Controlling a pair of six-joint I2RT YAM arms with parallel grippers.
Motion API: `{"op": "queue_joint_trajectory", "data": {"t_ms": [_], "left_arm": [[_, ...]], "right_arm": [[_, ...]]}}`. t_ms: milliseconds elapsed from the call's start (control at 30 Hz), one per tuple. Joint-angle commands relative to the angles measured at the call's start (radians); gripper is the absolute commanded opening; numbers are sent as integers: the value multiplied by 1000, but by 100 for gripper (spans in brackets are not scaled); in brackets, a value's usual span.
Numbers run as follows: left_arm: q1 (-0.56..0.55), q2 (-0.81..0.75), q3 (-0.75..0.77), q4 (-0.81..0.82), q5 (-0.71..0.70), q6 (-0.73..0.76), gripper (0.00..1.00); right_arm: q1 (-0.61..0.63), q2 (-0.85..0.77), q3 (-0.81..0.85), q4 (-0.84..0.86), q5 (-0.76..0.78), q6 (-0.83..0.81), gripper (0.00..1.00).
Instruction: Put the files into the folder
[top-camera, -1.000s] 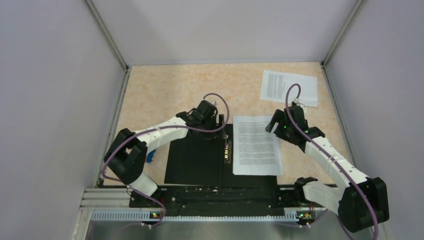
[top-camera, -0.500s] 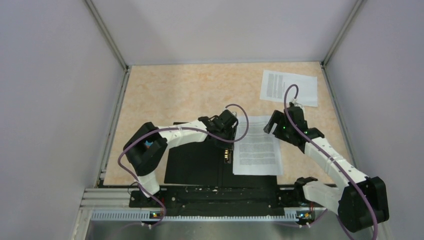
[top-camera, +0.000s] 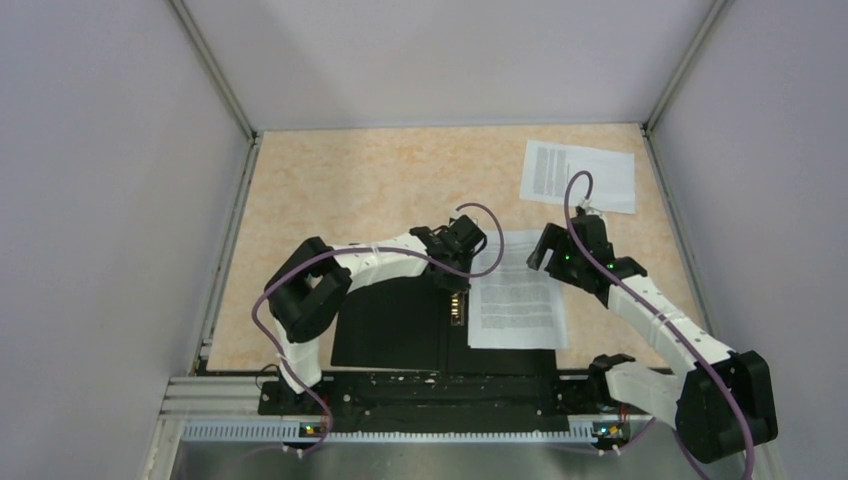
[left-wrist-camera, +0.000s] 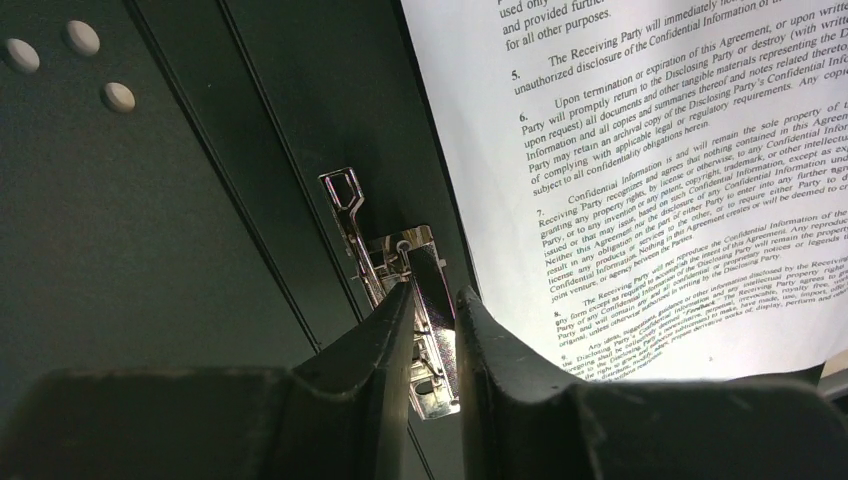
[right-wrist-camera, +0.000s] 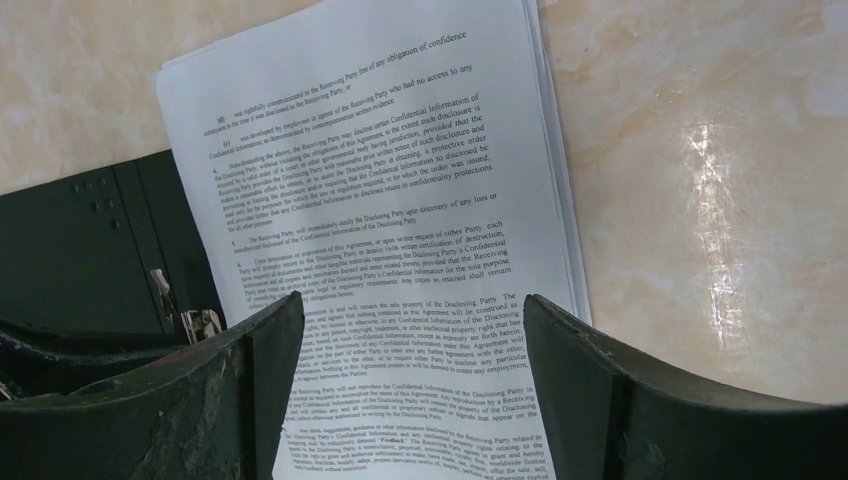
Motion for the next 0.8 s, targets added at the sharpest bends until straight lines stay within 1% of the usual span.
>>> {"op": "queue_joint_trajectory", "data": {"t_ms": [0,267,400,533,633,767], "left_arm": [[23,28,34,-43,-79,15,25],[108,28,27,-52,-89,67,22],[165,17,5,-36,-43,61,20],[186,11,-5,-20,-16,19,20],[189,9,-18,14,13,-28,20],[189,10,-30,45,28,-86,19]], "right_arm": [[-8,5,6,28,-3,-25,79],[-9,48,27,44,-9,-50,80],[-8,106,42,81,-21,-65,80],[-10,187,65,138,-51,-71,83],[-16,240,71,196,-101,-67,85],[-19,303,90,252,-128,-70,89]]}}
